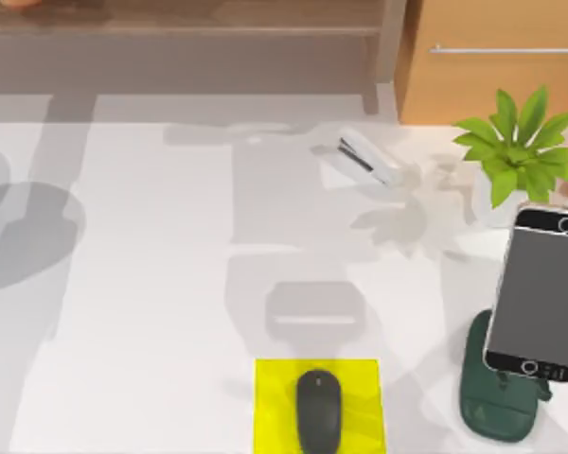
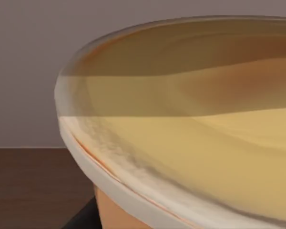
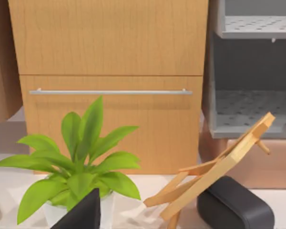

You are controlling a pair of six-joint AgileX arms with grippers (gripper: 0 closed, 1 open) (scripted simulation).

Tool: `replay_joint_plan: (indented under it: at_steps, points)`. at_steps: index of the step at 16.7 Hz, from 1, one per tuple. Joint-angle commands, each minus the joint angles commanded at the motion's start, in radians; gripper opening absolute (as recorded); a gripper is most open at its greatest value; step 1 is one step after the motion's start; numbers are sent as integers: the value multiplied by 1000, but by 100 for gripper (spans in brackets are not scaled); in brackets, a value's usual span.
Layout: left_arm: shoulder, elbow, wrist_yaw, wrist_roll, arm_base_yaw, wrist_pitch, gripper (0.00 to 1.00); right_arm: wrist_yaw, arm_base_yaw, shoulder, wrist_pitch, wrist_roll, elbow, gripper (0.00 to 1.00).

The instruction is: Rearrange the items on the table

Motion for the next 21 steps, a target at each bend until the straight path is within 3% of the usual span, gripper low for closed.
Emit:
replay_joint_plan:
  at_steps: [2,15,21]
  points:
    - [0,0,0,0,0,0,0,0,0,0,0,0,0,100]
    - [0,0,0,0,0,0,98,0,0,0,0,0,0,100]
    - [0,0,0,0,0,0,100,0,0,0,0,0,0,100]
